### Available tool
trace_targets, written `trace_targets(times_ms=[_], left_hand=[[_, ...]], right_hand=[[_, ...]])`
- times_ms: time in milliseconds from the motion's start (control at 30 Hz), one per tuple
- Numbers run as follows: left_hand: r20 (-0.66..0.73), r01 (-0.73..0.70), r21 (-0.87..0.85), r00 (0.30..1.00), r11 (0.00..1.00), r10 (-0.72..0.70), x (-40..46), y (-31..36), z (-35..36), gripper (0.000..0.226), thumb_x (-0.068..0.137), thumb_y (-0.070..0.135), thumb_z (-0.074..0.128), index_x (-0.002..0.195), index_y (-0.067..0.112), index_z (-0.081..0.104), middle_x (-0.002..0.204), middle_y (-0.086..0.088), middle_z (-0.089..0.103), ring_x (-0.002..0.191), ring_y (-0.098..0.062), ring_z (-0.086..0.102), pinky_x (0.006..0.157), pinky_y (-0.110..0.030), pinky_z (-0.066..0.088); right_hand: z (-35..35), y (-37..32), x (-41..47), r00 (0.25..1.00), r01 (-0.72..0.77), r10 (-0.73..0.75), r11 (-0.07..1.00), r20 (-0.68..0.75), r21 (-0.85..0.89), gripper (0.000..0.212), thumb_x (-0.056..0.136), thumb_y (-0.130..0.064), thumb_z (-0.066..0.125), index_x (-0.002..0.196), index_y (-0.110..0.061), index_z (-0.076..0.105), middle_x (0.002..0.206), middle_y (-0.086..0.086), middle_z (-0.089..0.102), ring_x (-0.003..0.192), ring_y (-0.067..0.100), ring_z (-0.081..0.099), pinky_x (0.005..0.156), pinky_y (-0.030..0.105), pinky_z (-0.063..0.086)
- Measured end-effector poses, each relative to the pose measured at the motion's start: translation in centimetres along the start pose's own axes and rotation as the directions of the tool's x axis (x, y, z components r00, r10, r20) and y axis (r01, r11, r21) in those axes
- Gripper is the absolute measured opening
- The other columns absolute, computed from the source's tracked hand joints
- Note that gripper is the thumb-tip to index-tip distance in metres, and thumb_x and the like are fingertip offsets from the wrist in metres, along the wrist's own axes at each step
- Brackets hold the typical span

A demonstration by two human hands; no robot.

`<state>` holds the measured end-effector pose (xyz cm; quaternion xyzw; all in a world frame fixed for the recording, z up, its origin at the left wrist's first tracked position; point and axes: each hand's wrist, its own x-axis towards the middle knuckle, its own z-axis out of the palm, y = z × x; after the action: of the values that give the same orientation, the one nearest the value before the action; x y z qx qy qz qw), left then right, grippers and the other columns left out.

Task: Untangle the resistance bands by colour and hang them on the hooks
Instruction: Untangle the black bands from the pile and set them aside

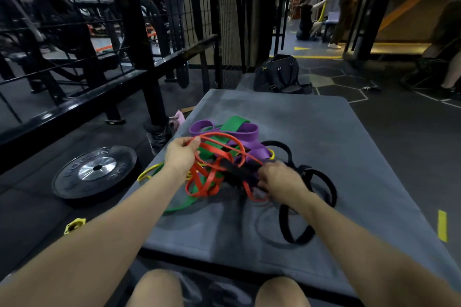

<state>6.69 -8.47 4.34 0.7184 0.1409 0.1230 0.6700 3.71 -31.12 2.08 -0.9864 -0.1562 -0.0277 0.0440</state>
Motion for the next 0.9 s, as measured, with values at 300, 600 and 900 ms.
trace_targets(times_ms=[300, 600, 900], left_hand=[[-0.004, -0.074, 0.072, 0.997, 0.995, 0.074, 1.1, 2.3, 0.2, 0.027, 0.095, 0.024, 0.049, 0.071, 0.015, 0.056, 0.072, -0.008, 0.059, 0.067, -0.023, 0.051, 0.064, -0.033, 0.04], [0.199, -0.114, 0.383, 0.979, 0.917, 0.039, -0.1, 0.6, 2.0, 0.017, 0.09, 0.018, 0.057, 0.087, 0.003, 0.063, 0.087, -0.02, 0.065, 0.071, -0.029, 0.054, 0.069, -0.035, 0.041], [0.002, -0.056, 0.403, 0.998, 0.914, 0.06, 0.8, 0.7, 2.7, 0.029, 0.094, 0.018, 0.046, 0.102, -0.006, 0.059, 0.102, -0.031, 0.064, 0.096, -0.044, 0.061, 0.088, -0.049, 0.049]], right_hand=[[-5.7, 6.0, -0.4, 0.979, -0.07, 0.153, 0.876, -0.136, 0.478, 0.014, 0.089, -0.013, 0.058, 0.076, -0.015, 0.054, 0.081, 0.006, 0.058, 0.079, 0.024, 0.057, 0.072, 0.028, 0.04], [-8.2, 6.6, -1.9, 0.961, -0.056, 0.275, 0.22, -0.007, 0.974, 0.029, 0.101, -0.014, 0.032, 0.073, -0.014, 0.04, 0.061, 0.007, 0.042, 0.056, 0.017, 0.036, 0.058, 0.027, 0.033], [-8.1, 10.3, -4.2, 0.926, -0.129, 0.371, 0.495, -0.075, 0.86, 0.026, 0.092, -0.022, 0.056, 0.069, -0.015, 0.048, 0.064, 0.001, 0.041, 0.06, 0.016, 0.036, 0.056, 0.026, 0.03]])
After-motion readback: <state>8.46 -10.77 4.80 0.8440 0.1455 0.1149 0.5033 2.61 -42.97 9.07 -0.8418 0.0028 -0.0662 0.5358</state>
